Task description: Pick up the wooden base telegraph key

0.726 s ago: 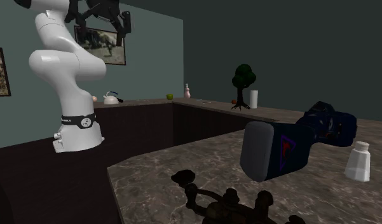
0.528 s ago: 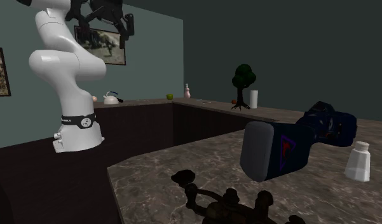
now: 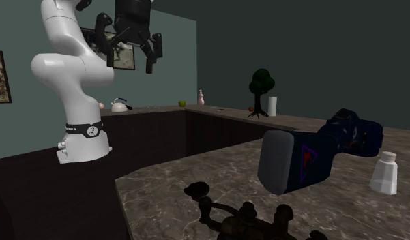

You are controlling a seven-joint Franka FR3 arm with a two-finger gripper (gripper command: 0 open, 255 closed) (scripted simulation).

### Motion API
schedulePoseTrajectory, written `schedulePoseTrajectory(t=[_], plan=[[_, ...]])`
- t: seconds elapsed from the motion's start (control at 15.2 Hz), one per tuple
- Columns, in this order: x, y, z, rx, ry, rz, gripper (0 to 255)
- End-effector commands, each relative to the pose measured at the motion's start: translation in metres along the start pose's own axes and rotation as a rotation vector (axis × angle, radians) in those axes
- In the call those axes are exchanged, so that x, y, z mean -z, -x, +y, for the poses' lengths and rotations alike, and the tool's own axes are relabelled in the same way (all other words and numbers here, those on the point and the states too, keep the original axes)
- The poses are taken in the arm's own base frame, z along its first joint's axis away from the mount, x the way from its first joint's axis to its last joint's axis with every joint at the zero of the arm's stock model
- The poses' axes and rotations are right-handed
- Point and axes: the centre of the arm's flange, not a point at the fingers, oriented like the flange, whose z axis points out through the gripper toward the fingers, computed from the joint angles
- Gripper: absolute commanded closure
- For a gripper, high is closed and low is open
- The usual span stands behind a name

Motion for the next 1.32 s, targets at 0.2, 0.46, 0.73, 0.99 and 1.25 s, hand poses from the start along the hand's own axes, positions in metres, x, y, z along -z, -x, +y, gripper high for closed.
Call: schedulePoseTrajectory(t=[0.2,0.46,0.73,0.99,1.25], plan=[[-0.034,-0.056,-0.010,-0.007,-0.009,0.016,0],[-0.061,-0.099,-0.018,-0.013,-0.016,0.027,0],[-0.088,-0.142,-0.025,-0.018,-0.024,0.037,0],[-0.114,-0.186,-0.033,-0.024,-0.031,0.048,0],[-0.139,-0.229,-0.040,-0.029,-0.038,0.059,0]])
